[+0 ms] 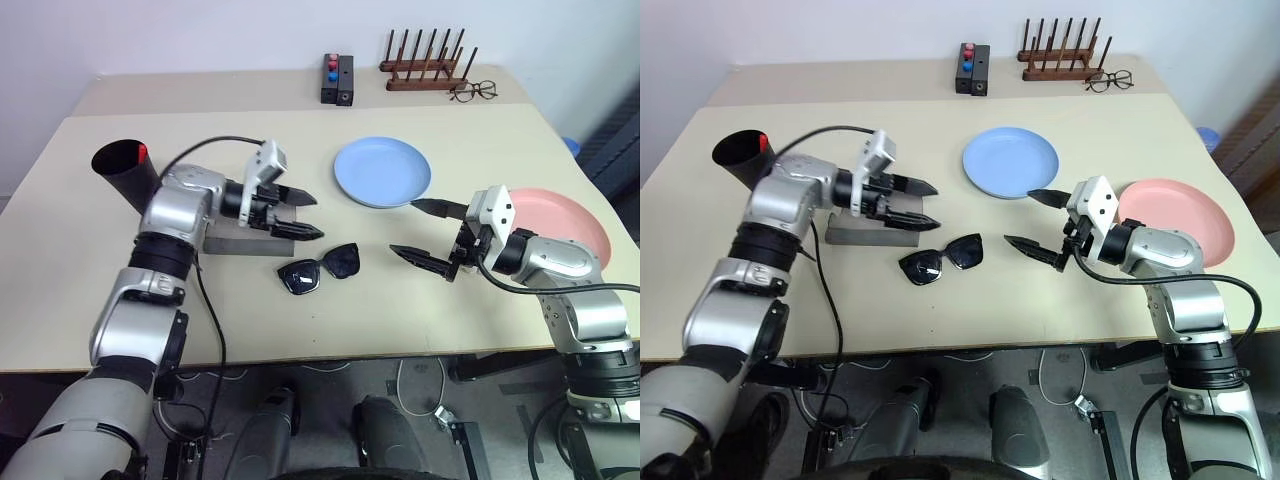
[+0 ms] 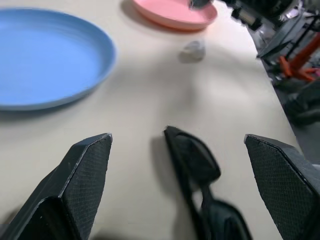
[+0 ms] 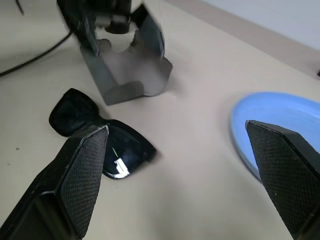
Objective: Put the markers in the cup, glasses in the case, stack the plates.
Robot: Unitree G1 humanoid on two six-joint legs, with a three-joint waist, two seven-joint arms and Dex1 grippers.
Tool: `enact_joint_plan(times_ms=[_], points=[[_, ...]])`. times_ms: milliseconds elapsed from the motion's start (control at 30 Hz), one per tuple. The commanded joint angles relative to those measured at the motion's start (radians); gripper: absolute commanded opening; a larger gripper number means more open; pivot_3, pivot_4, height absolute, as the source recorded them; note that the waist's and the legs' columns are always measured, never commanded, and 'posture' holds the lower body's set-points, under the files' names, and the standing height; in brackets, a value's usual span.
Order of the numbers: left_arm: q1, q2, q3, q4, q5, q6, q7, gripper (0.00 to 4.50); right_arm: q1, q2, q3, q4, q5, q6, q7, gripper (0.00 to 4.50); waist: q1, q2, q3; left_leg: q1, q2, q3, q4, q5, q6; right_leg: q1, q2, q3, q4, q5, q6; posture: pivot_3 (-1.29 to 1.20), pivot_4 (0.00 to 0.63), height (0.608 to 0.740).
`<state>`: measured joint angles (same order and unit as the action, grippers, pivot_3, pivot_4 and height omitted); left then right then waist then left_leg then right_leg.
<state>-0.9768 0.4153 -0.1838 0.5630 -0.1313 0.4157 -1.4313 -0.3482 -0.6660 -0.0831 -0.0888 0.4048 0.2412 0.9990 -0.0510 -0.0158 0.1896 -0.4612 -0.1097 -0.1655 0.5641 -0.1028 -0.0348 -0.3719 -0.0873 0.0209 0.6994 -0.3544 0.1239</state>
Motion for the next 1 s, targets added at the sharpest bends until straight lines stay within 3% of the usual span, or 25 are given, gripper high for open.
enact_joint_plan(times_ms=[33, 300, 533, 633, 867, 1000], points=[[-0.003, -0.007, -0.087, -0.058, 0.06, -0.029, 0.013, 4.4, -0.003, 0.012, -0.01, -0.025, 0.002, -0.018, -0.02, 4.5, 0.004, 0.0, 0.0, 0.0, 0.0, 0.0, 0.0, 0.0, 0.0, 0.0, 0.0, 0.0, 0.0, 0.0, 0.0, 0.0, 0.15, 0.738], [-0.043, -0.002, -0.198, 0.067, 0.186, -0.193, 0.041, 4.4, 0.018, 0.043, -0.006, -0.056, -0.006, -0.02, -0.066, 4.5, 0.008, 0.0, 0.0, 0.0, -0.001, 0.0, 0.0, 0.0, 0.0, 0.0, -0.001, 0.0, 0.0, 0.0, 0.0, 0.0, 0.15, 0.738], [-0.078, -0.065, -0.203, 0.172, 0.191, -0.164, 0.035, 4.4, 0.022, 0.058, 0.006, -0.064, -0.015, -0.021, -0.091, 4.5, 0.009, 0.0, 0.0, 0.0, -0.001, 0.0, 0.0, 0.0, 0.0, 0.001, -0.001, 0.0, 0.0, 0.0, 0.0, 0.0, 0.15, 0.738], [-0.091, -0.09, -0.19, 0.189, 0.171, -0.102, 0.014, 3.57, 0.018, 0.065, 0.013, -0.064, -0.019, -0.021, -0.095, 4.5, 0.008, 0.0, 0.0, 0.0, -0.001, 0.0, 0.001, 0.0, 0.0, 0.0, -0.001, 0.0, 0.0, 0.0, 0.0, 0.0, 0.15, 0.738], [-0.087, -0.081, -0.209, 0.18, 0.193, -0.063, -0.011, 0.28, 0.014, 0.063, 0.015, -0.054, -0.025, -0.031, -0.098, 4.5, 0.007, 0.0, 0.0, 0.0, -0.001, 0.0, 0.0, 0.0, 0.0, 0.001, -0.001, 0.0, 0.0, 0.0, 0.0, 0.0, 0.15, 0.738], [-0.099, -0.086, -0.192, 0.169, 0.176, -0.031, -0.009, 0.28, 0.017, 0.064, 0.021, -0.053, -0.034, -0.038, -0.098, 4.5, 0.006, 0.0, 0.0, 0.001, 0.0, 0.0, 0.0, 0.0, 0.0, 0.002, 0.0, 0.0, 0.0, 0.0, 0.0, 0.0, 0.15, 0.738]])
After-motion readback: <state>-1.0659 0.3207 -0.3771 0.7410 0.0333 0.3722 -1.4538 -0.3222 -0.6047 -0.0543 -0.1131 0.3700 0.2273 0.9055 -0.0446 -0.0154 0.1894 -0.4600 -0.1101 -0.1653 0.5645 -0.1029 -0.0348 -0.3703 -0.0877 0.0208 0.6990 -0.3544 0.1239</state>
